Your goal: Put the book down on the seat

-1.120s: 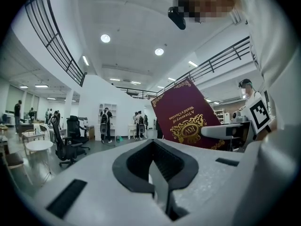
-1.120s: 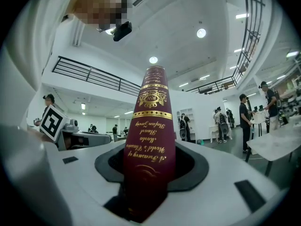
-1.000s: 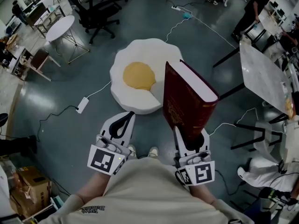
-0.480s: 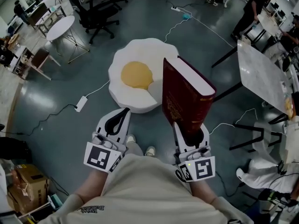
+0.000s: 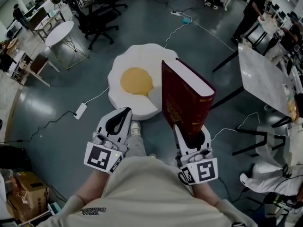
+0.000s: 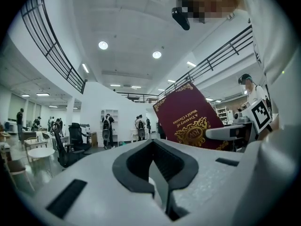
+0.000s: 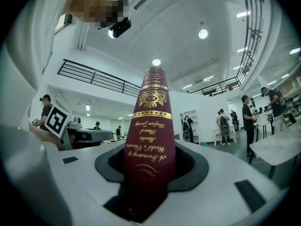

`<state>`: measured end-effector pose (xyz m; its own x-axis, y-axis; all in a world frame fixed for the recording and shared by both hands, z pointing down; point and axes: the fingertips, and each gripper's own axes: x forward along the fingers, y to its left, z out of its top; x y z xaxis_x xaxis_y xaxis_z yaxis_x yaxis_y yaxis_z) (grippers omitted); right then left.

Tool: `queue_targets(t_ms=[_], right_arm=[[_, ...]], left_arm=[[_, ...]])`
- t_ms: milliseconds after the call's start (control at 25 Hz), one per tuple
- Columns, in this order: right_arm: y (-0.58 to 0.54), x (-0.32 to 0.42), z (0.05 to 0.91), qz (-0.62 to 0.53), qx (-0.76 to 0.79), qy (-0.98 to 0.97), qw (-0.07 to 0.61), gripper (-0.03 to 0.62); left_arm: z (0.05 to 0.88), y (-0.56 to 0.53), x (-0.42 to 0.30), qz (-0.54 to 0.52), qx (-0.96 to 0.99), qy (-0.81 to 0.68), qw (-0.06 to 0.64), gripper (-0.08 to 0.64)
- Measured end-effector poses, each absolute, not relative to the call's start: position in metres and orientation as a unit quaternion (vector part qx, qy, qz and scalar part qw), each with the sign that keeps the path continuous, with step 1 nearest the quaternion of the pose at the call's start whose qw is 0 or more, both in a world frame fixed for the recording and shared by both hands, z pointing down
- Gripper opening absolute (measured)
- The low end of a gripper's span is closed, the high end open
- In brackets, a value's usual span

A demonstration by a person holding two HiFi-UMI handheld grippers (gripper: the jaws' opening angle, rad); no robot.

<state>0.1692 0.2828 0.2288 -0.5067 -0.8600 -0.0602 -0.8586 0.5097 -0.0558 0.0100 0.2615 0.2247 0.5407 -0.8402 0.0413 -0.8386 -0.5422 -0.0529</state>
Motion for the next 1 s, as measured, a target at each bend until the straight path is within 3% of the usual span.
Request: queue_targets(t_ms=[720, 1000], right_arm=[[0.127, 0.131, 0.244, -0.038, -0.503, 0.863, 0.020, 0.202], [0.042, 0.100, 0.242, -0.040, -0.515, 0.856, 0.008, 0.202]], left_arm=[[0.230, 0.099, -0.017, -0.033, -0.887, 0.460, 0.023, 0.005], [0.245, 0.020, -0.050, -0.043, -0.894, 0.446, -0.007, 0.005]])
